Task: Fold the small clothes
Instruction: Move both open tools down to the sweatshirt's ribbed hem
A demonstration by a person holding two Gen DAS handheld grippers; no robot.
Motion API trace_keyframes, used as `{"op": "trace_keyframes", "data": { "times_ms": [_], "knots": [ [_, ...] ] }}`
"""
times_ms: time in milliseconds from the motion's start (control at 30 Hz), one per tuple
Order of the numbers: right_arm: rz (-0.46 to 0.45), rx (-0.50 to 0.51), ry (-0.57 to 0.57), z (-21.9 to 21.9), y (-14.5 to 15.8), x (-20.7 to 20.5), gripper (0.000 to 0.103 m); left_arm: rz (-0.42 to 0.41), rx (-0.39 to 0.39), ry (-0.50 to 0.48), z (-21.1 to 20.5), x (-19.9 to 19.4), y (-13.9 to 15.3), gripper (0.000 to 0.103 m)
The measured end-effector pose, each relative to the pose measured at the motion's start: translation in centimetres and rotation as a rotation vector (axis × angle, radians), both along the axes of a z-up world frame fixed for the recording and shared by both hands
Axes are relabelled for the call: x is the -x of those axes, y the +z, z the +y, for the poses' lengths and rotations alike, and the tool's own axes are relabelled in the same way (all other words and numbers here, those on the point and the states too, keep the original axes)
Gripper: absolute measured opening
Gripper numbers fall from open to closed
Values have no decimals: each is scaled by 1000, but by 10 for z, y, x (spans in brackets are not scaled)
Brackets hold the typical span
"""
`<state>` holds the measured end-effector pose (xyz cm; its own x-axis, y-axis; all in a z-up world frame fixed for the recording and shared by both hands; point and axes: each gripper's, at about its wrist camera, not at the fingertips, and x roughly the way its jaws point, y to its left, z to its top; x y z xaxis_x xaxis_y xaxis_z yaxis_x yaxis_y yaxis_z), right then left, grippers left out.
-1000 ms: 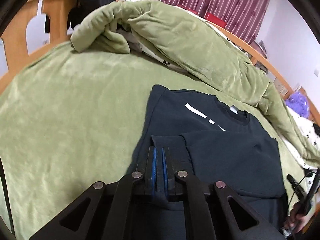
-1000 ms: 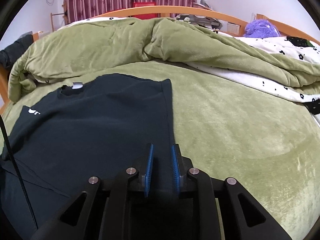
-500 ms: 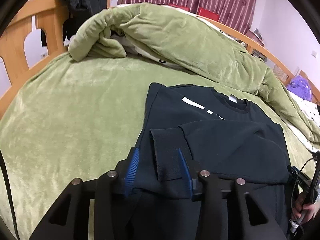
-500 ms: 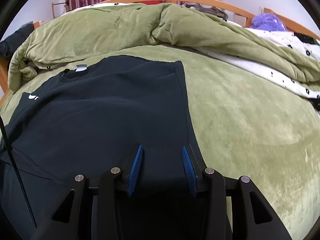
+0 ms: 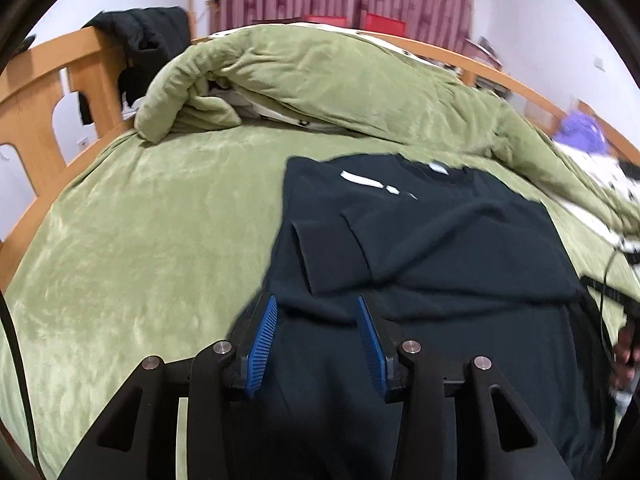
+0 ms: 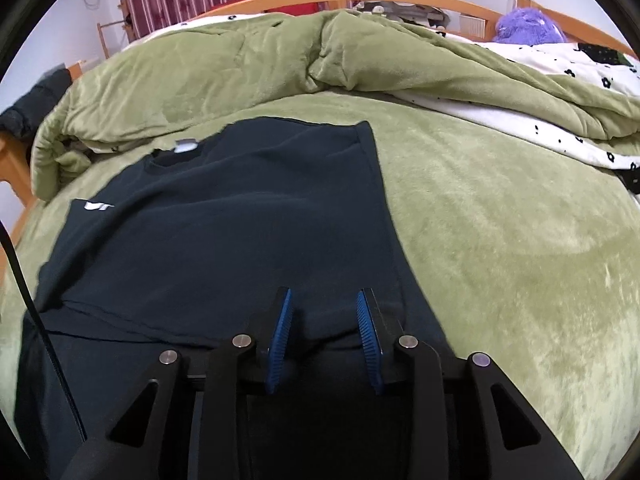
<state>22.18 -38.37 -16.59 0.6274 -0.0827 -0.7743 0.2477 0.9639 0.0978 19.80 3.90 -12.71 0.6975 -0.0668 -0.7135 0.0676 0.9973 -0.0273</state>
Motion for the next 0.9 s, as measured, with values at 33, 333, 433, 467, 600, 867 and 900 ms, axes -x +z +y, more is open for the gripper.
{"op": "trace_keyframes", "data": {
  "times_ms": [33,333,433,467,600,867,900],
  "knots": [
    [-10,3,5,3,4,7,33,-13,-26,-10,-2,7,1,39],
    [-98,36,32,24,52,92,35,-73,-25,-43,-7,59,24,39],
    [-66,45,44,32,49,127,38,-71,4,-44,-6,80,29,39],
    [-53,49,49,33,48,137,38,-64,17,-48,-5,87,29,39],
    [-44,35,50,30,44,183,38,-39,7,-60,-5,115,22,40],
    [-7,49,38,17,22,243,52,26,56,-30,24,167,-17,55],
    [2,54,39,16,16,249,52,32,59,-23,27,171,-22,55]
  ]
}}
